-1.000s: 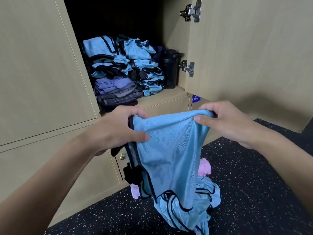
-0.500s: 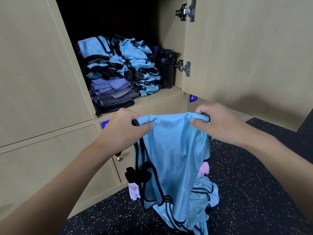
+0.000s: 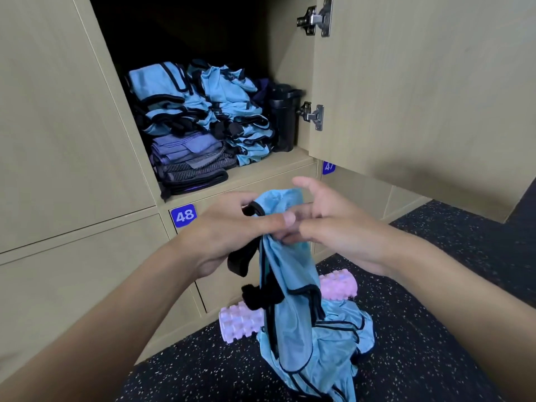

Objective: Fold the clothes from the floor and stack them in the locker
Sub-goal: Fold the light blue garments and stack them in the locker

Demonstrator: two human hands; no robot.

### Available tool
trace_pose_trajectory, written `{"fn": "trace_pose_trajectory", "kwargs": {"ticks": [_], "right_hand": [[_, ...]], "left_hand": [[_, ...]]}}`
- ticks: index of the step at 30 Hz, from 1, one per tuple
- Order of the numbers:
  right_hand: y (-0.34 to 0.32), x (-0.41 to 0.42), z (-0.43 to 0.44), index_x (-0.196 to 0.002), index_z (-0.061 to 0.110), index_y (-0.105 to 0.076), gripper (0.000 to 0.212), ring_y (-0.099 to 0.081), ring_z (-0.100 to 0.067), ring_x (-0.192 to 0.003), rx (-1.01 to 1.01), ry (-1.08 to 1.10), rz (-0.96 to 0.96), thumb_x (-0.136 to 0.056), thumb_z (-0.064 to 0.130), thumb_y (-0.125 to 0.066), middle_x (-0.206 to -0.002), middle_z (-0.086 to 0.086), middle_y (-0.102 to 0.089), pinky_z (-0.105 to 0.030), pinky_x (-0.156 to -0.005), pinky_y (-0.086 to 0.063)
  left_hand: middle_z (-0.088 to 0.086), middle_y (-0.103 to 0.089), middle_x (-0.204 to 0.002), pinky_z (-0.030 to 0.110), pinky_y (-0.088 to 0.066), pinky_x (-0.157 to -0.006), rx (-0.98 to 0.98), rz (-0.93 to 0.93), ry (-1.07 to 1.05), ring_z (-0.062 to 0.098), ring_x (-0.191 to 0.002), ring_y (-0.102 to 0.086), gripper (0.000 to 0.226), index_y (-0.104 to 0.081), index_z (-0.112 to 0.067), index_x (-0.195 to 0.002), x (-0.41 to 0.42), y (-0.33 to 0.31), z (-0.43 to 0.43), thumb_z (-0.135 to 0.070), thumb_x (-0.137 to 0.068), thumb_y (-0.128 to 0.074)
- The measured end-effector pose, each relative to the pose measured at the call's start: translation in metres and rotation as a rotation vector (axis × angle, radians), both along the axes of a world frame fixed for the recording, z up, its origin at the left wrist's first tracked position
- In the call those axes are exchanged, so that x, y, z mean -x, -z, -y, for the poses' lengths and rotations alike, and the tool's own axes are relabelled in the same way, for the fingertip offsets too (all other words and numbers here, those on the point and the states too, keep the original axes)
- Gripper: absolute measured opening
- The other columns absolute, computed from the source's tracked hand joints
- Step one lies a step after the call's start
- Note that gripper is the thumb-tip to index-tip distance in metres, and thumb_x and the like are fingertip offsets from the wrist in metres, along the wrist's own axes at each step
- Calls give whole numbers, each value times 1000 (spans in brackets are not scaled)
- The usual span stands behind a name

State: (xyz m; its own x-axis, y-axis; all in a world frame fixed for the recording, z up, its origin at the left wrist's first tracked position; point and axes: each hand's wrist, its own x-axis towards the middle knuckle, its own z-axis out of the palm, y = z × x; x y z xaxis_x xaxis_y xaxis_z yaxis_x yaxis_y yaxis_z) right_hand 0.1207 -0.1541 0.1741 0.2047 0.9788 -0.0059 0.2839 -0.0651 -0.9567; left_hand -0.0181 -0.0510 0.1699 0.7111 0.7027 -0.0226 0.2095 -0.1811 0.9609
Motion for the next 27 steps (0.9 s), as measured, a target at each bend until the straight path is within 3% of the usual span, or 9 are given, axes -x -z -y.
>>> {"fn": "trace_pose_trajectory", "kwargs": {"ticks": [3,5,8,11,15,18,22,24,27], "right_hand": [[-2,-3,3,-156,21,-5,83,-70,-17,-103,-62,-27,-59,-91,-18,-39,-107,1,-75,-28,-96,-53],[-1,-4,3,-151,21,-16,77,-71,-17,-100,-142,35,-89,-89,-20,-39,-106,-6,-74,-28,-89,-56],[5,-7,-1,-146,24,-29,72,-63,-15,-102,-233,217,-5,-88,-7,-58,-111,-3,-68,-26,-87,-51],[15,-10,-1,-151,44,-15,100,-56,-8,-122,-147,133,-27,-79,22,-81,-123,10,-63,-33,-105,-41],[25,-4,-4,-145,50,-23,105,-70,-20,-105,-69,4,-120,-67,24,-88,-112,-2,-74,-48,-102,-49],[25,2,-6,-135,45,-34,89,-73,-25,-97,-173,108,-154,-68,15,-84,-108,-7,-74,-51,-94,-54],[19,-4,-7,-133,47,-36,82,-72,-25,-99,-330,260,-243,-78,3,-79,-118,-9,-69,-50,-91,-56],[17,-9,-7,-132,48,-38,79,-71,-22,-103,-360,308,-254,-79,8,-80,-121,-8,-68,-48,-93,-55],[17,-15,-6,-133,48,-41,79,-67,-20,-112,-340,275,-234,-73,20,-84,-129,-5,-63,-45,-100,-52]], "left_hand": [[13,-75,-102,37,-58,-91,-22,68,-31,30,-98,-72,47,-72,-15,-106,4,1,-5,-10,-63,-90],[16,-74,-107,44,-54,-99,-5,139,-94,33,-104,-70,45,-71,-14,-108,6,-3,-5,-5,-67,-86],[17,-75,-106,35,-60,-87,60,234,-106,28,-94,-73,33,-68,-6,-114,8,-13,-6,8,-84,-69],[12,-75,-100,29,-61,-74,148,337,-68,21,-85,-73,30,-68,-7,-115,14,-23,-11,5,-88,-62],[9,-76,-100,33,-61,-65,246,390,-164,21,-85,-74,24,-69,-9,-115,17,-30,-18,-6,-93,-61],[13,-72,-118,46,-60,-86,352,382,-256,30,-104,-72,58,-53,-6,-137,14,-24,-15,-24,-86,-75],[-5,-75,-108,43,-59,-79,397,260,-137,19,-91,-75,123,-8,-39,-157,7,-8,6,-32,-60,-85],[-8,-77,-102,39,-58,-81,361,239,-63,17,-93,-75,125,-2,-47,-155,3,-1,16,-30,-60,-81],[-1,-76,-111,36,-56,-91,271,265,-82,19,-105,-72,110,-20,-58,-148,3,1,14,-10,-72,-84]]}}
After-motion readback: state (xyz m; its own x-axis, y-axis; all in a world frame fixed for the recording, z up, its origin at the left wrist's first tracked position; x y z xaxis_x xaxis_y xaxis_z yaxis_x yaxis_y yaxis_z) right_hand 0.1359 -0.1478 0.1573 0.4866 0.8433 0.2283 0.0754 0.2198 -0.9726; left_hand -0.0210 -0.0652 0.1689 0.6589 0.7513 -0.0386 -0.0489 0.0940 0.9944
